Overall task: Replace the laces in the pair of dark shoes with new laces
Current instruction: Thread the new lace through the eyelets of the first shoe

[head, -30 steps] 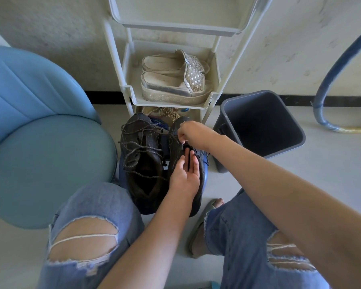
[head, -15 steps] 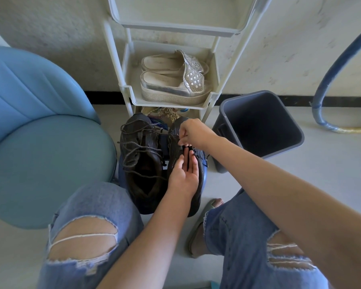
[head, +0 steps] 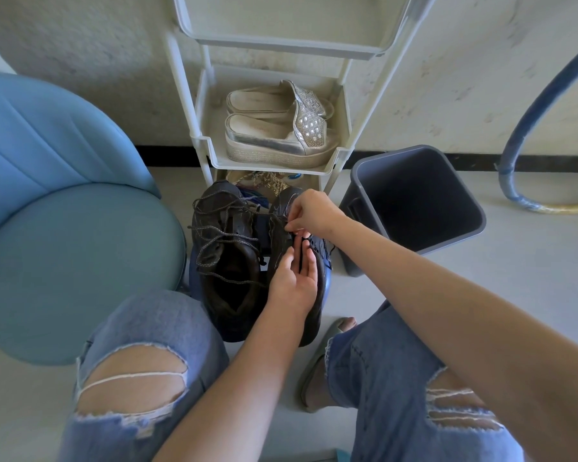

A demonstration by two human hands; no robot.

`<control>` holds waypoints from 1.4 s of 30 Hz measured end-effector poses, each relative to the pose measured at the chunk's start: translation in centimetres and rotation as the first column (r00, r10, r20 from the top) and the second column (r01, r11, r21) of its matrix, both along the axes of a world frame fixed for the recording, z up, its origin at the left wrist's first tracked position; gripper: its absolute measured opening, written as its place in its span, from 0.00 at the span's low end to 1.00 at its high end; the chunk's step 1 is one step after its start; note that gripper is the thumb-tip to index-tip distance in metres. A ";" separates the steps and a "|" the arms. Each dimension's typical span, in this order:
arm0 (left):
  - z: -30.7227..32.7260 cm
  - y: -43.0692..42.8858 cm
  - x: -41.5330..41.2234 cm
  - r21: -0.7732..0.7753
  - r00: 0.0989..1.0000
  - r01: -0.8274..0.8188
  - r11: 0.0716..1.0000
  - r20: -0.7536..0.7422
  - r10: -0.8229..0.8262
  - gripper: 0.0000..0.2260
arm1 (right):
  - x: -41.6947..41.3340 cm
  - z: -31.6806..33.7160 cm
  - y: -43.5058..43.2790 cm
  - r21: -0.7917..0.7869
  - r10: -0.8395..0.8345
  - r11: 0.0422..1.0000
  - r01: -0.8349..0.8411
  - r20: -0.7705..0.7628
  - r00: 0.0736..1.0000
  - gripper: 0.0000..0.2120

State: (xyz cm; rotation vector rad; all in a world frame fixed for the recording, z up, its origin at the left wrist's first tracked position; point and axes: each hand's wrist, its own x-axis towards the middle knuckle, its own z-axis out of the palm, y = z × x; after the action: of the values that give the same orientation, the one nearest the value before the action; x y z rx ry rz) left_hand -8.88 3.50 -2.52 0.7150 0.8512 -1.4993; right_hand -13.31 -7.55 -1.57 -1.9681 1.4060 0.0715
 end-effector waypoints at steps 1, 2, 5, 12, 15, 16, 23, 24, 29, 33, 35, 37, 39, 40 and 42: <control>0.0 0.0 0.0 -0.002 1.000 0.002 1.000 -0.002 -0.002 0.14 | 0.0 0.0 0.0 0.000 -0.002 1.000 0.002 -0.001 1.000 0.07; 0.0 0.0 0.0 -0.006 1.000 0.003 1.000 -0.005 -0.003 0.15 | -0.1 0.0 0.0 0.001 -0.002 1.000 0.002 0.002 1.000 0.08; 0.0 0.0 0.1 -0.012 1.000 0.005 1.000 -0.011 -0.006 0.15 | -0.2 0.1 0.0 0.017 0.048 0.999 -0.049 0.006 0.999 0.07; -0.1 0.0 0.0 0.002 1.000 0.013 1.000 -0.013 -0.013 0.14 | -0.5 1.1 0.3 -0.016 0.265 0.964 -0.267 -0.068 0.962 0.07; -0.1 0.1 0.2 -0.022 1.000 0.011 1.000 -0.006 -0.012 0.14 | -0.9 1.4 0.3 -0.082 0.330 0.937 -0.339 -0.102 0.938 0.08; -0.1 0.1 0.2 -0.027 1.000 0.011 1.000 -0.005 -0.012 0.14 | -1.0 1.6 0.3 -0.125 0.354 0.922 -0.366 -0.108 0.929 0.09; -0.3 0.3 0.4 -0.073 1.000 0.010 0.997 -0.014 -0.011 0.09 | -1.4 1.3 0.7 -0.123 0.527 0.835 -0.536 -0.098 0.844 0.07; -0.3 0.3 0.4 -0.073 1.000 0.011 0.997 -0.012 -0.012 0.10 | -1.3 1.3 0.6 -0.133 0.536 0.827 -0.546 -0.104 0.838 0.06; -0.3 0.6 0.7 -0.083 1.000 0.010 0.997 0.003 -0.009 0.13 | -0.7 1.2 0.3 -0.127 0.589 0.792 -0.596 -0.095 0.803 0.04; -0.3 0.3 0.6 -0.087 0.998 0.038 0.995 0.055 -0.034 0.15 | -0.8 0.8 0.7 -0.161 0.531 0.834 -0.528 -0.030 0.847 0.03; -0.2 0.1 0.5 -0.072 0.997 0.041 0.997 0.075 -0.036 0.16 | -0.6 0.7 1.3 -0.178 0.530 0.834 -0.522 -0.007 0.848 0.04; -0.1 0.1 0.5 -0.068 0.996 0.044 0.997 0.086 -0.039 0.17 | -0.3 1.3 1.9 -0.144 0.477 0.875 -0.462 0.097 0.874 0.04; 0.0 0.0 0.6 -0.060 0.996 0.045 0.997 0.083 -0.040 0.17 | -0.2 2.6 2.3 0.042 0.336 0.929 -0.367 0.318 0.887 0.03; 0.0 0.1 0.6 -0.059 0.995 0.060 0.996 0.082 -0.055 0.16 | -0.4 3.4 2.3 0.166 0.261 0.918 -0.361 0.433 0.863 0.04; 0.1 0.1 0.7 -0.067 0.992 0.102 0.993 0.085 -0.096 0.17 | -1.1 5.1 2.2 0.366 0.114 0.835 -0.411 0.617 0.779 0.05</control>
State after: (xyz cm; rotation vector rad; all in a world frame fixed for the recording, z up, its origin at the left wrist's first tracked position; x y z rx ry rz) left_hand -8.23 3.60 -2.43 0.7698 0.7061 -1.5702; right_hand -14.36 -5.39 3.48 -1.5587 0.6136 -0.0378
